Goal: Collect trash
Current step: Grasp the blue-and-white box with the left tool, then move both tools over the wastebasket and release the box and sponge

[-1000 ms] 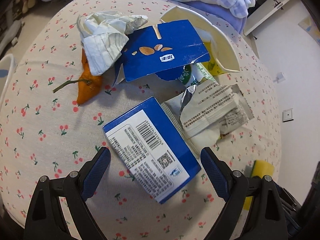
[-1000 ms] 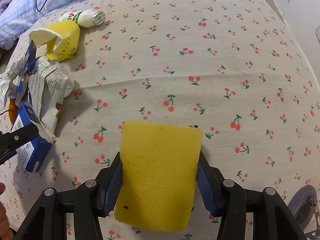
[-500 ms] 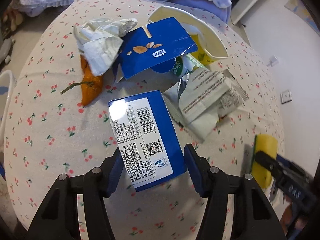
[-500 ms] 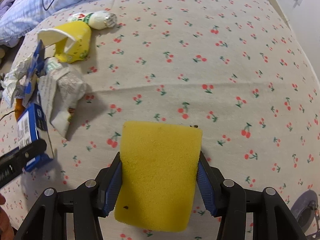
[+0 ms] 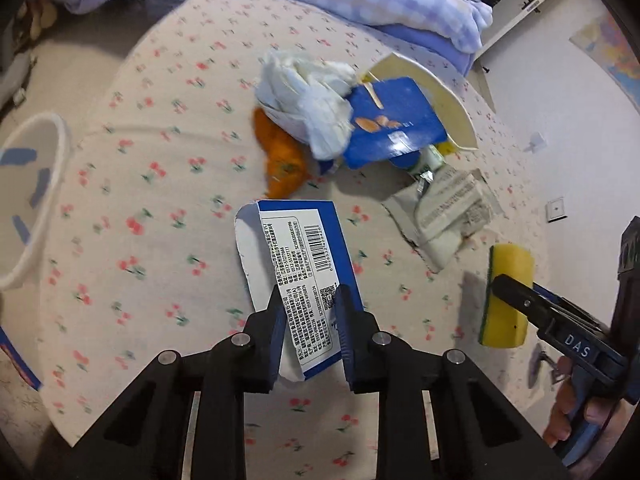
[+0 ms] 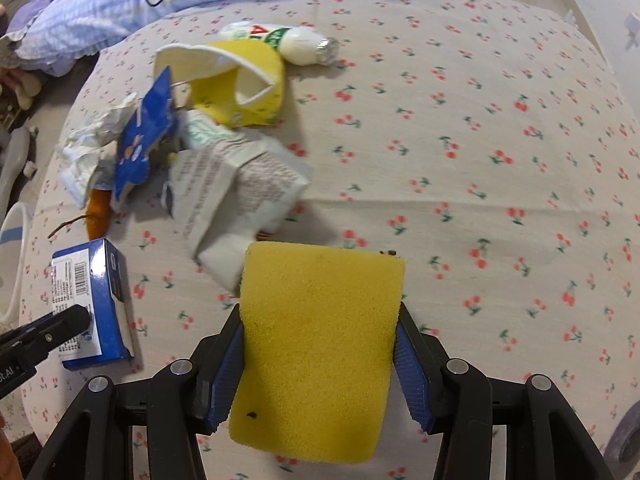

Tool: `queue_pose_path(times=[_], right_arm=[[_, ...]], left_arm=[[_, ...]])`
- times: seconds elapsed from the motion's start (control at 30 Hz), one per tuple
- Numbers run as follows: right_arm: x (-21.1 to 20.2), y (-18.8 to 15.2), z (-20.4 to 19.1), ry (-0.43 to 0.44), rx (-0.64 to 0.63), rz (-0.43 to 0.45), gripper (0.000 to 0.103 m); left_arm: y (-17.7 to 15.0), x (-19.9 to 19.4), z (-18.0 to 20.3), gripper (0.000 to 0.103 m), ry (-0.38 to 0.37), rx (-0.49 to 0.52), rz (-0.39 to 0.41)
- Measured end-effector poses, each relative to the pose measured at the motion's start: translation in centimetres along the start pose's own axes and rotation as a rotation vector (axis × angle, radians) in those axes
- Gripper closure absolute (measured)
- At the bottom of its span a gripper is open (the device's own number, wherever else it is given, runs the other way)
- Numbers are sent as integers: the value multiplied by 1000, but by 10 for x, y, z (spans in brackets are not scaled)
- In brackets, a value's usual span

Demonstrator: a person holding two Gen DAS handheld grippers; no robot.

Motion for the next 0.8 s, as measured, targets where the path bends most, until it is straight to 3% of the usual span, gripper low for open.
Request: queue_pose_path(times=[0.23, 0.53, 0.8], right_arm=[[0, 0, -9, 3, -6, -2, 44], [-14, 9, -28, 30, -24, 30, 44], [-29, 17, -81, 80, -88, 61, 44]], left_arm=[[3, -12, 5, 103, -68, -3, 25], [17, -46, -13, 103, -71, -26, 108], [32, -109, -78, 103, -8, -89, 232]])
Point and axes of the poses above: each gripper's, at about its wrist camera, not at the fingertips, and x roughly the way its jaws point, z to its right, y to its top, the point moved 7 cm from there along x, roughly the way its jaws point, and after that the axes turned 14 degrees about -y, right-handed, at the moved point
